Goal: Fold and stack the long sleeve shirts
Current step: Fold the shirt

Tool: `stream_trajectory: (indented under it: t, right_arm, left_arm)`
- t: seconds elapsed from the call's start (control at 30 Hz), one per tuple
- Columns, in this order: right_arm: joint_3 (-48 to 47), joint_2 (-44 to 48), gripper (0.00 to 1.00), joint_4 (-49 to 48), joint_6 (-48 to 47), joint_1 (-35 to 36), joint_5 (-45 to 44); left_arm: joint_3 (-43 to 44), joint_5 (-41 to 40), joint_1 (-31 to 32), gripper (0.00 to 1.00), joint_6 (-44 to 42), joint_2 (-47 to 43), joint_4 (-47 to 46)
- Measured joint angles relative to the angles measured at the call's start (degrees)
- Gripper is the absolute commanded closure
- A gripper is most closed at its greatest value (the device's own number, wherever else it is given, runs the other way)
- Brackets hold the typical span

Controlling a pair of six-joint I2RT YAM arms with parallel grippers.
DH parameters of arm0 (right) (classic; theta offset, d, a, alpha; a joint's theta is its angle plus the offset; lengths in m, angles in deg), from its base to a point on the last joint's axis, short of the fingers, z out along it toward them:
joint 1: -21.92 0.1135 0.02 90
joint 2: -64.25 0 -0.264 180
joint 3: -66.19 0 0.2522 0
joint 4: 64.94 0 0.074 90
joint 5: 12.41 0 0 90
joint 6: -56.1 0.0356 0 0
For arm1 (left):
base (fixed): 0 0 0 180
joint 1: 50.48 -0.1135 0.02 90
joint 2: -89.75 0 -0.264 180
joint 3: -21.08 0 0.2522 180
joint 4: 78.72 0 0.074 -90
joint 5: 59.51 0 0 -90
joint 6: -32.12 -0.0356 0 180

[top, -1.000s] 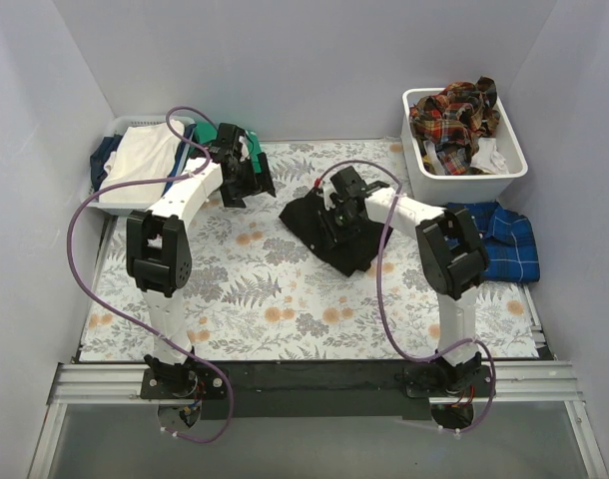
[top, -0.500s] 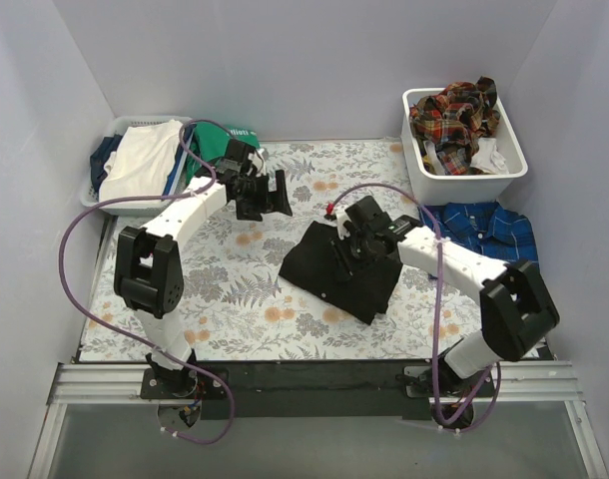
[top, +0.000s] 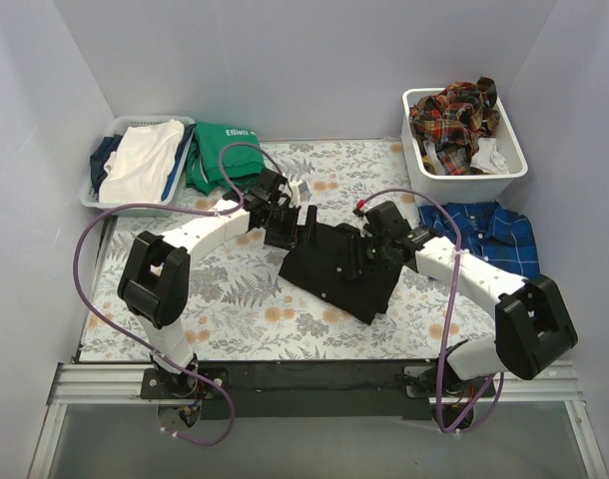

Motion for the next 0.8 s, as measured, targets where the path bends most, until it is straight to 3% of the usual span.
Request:
stream_trajectory:
  t: [0.37,0.8]
  right_arm:
    - [5.44,-2.89,0.48,0.55,1.99,-5.44,0.02]
    - [-8.15,-21.11,0.5,-0.22,-3.8,-8.92,5.49]
  left_arm:
    - [-3.21,-2.99,2.95,0.12,0.02,3.93,-2.21]
    - [-2.67,-24.87,5.01,0.11,3.34,8.22,-0.87]
